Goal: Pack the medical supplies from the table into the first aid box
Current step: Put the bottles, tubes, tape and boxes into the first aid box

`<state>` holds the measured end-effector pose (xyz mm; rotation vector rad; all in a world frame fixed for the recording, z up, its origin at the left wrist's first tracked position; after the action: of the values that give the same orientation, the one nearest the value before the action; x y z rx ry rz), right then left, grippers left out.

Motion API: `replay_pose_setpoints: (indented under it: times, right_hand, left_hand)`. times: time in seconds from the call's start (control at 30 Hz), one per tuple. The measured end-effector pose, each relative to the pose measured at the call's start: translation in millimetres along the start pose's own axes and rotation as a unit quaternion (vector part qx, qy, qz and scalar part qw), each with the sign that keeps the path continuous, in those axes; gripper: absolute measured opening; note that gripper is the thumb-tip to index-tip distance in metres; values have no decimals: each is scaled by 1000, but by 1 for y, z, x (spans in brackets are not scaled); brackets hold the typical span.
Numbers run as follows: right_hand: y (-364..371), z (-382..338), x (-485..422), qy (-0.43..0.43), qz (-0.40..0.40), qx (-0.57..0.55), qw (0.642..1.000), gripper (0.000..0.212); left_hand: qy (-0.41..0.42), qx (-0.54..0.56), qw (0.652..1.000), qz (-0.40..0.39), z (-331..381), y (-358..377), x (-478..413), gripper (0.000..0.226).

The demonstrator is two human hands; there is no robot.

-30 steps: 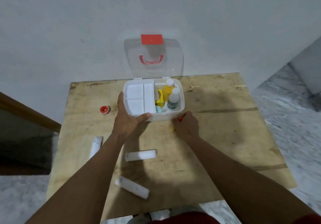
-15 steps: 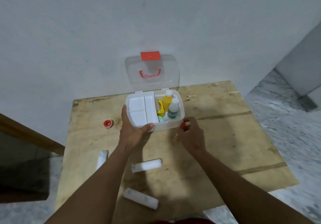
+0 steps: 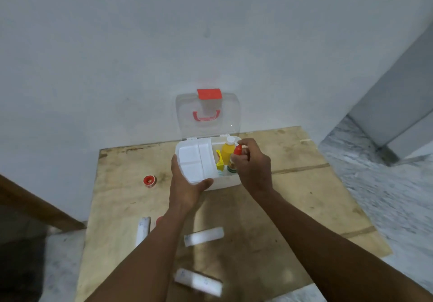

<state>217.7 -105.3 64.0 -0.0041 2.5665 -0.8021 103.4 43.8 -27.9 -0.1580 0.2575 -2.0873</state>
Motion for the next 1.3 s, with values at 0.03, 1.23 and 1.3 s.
replay_pose_setpoints:
  times: [0.03,1.23,1.3]
  right_hand:
    - [5,-1,0,-18,-4,8,1000,22]
    - [74,32,-11,-87,-224,180,954,10]
    - [75,34,-13,-79,-224,190,953,10]
  left_hand:
    - [1,1,1000,1,2,0,1,102]
    - [-15,-7,1000,6,-1,0,2,106]
    - [-17,-7,1000,8,-1,0,2,106]
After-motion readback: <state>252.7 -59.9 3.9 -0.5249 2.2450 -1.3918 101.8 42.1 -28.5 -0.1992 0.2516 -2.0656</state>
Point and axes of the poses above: each hand's wrist, its own x-axis away from the middle knuckle, its own y-axis out of the palm, z = x × y, the point moved 6 cm from there along -x, towards the middle knuckle, and after that the axes turned 15 degrees about z, right-handed, at the moved point
